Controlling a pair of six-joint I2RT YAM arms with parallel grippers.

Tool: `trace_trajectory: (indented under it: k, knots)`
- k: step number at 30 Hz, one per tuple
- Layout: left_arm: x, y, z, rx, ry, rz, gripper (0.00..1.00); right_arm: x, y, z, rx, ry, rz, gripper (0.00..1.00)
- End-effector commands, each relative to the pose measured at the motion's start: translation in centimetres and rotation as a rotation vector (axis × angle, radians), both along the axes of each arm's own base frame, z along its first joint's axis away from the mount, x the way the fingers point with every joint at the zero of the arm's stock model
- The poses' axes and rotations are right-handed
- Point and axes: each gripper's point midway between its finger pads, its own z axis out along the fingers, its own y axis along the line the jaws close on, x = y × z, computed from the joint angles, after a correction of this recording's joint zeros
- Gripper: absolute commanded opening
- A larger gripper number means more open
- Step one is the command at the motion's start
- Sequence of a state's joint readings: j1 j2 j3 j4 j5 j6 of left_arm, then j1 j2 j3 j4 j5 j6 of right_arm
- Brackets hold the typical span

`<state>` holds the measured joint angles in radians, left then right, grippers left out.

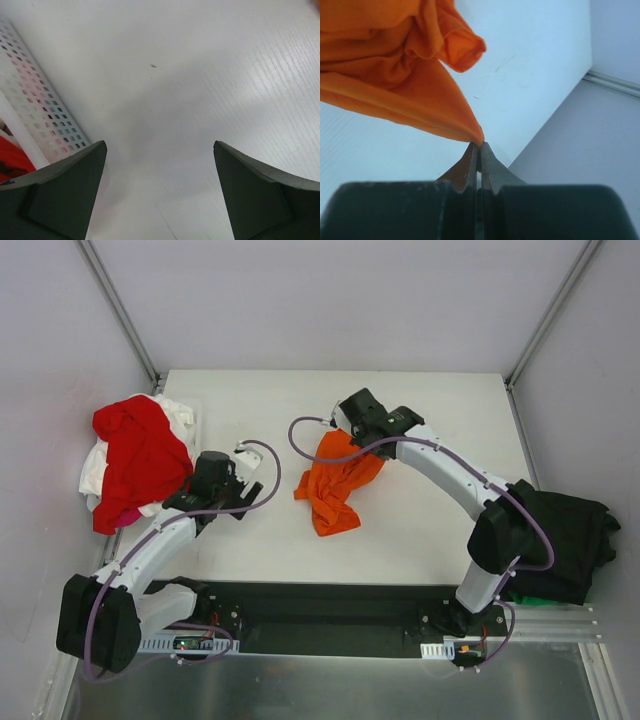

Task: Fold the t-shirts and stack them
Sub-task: Flatten out the tshirt

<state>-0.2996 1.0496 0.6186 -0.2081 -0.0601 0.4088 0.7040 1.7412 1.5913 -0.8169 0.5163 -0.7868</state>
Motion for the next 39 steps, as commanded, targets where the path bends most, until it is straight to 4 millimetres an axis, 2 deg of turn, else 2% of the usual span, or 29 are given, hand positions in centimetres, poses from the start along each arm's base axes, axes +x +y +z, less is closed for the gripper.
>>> trace_trajectory:
  k: [1,2,3,5,7,11,15,19,22,26,30,31,33,35,36,37,39]
  knots:
    - [1.9,-1.3,2.0,-0.041,-0.042,-0.02,0.89,0.8,-0.3,9.1,0.055,-0.23,-0.035,0.01]
    - [2.0,-1.5,1.8,-0.04,-0.034,-0.025,0.88,1.0,-0.2,10.5,0.061,-0.263,-0.034,0.01]
    - [2.3,-1.7,1.9,-0.044,-0.036,-0.025,0.88,1.6,-0.1,12.7,0.084,-0.325,-0.046,0.01]
    - [2.7,-2.5,2.2,-0.044,-0.034,-0.043,0.88,2.1,-0.2,15.3,0.085,-0.398,-0.049,0.01]
    - [3.3,-3.3,2.6,-0.047,-0.041,-0.06,0.88,2.7,-1.1,18.7,0.044,-0.496,-0.086,0.01]
    - [3.9,-5.1,2.4,-0.037,-0.025,-0.099,0.87,3.1,-2.5,21.2,-0.026,-0.582,-0.119,0.01]
    - [4.2,-7.0,2.9,-0.049,-0.029,-0.14,0.86,2.7,-3.8,21.2,-0.059,-0.589,-0.132,0.01]
    - [3.7,-9.5,3.9,-0.085,-0.038,-0.214,0.87,2.6,-4.5,18.7,-0.098,-0.538,-0.132,0.01]
    - [3.0,-11.7,5.1,-0.133,-0.048,-0.292,0.87,2.6,-4.3,15.8,-0.122,-0.479,-0.125,0.01]
    - [0.0,-16.2,5.6,-0.168,-0.024,-0.491,0.88,3.0,-4.1,12.2,-0.14,-0.409,-0.126,0.01]
    - [-1.5,-19.2,5.7,-0.144,-0.014,-0.599,0.88,3.6,-3.5,9.4,-0.156,-0.347,-0.127,0.01]
    - [-1.4,-19.6,5.1,-0.125,0.002,-0.602,0.87,3.7,-3.4,9.0,-0.158,-0.338,-0.128,0.01]
    - [-1.2,-20.7,5.1,-0.116,0.002,-0.62,0.86,4.2,-3.3,7.9,-0.173,-0.319,-0.131,0.01]
    - [-1.2,-21.3,3.9,-0.1,0.035,-0.628,0.86,4.7,-3.3,7.4,-0.186,-0.307,-0.135,0.01]
    - [-1.3,-22.0,3.9,-0.1,0.037,-0.641,0.85,5.0,-3.7,7.2,-0.188,-0.304,-0.145,0.01]
    - [-1.5,-22.4,2.9,-0.088,0.065,-0.648,0.85,5.1,-3.8,7.2,-0.191,-0.302,-0.149,0.01]
    - [-1.6,-23.2,2.2,-0.075,0.079,-0.652,0.83,5.7,-4.1,7.0,-0.2,-0.295,-0.157,0.01]
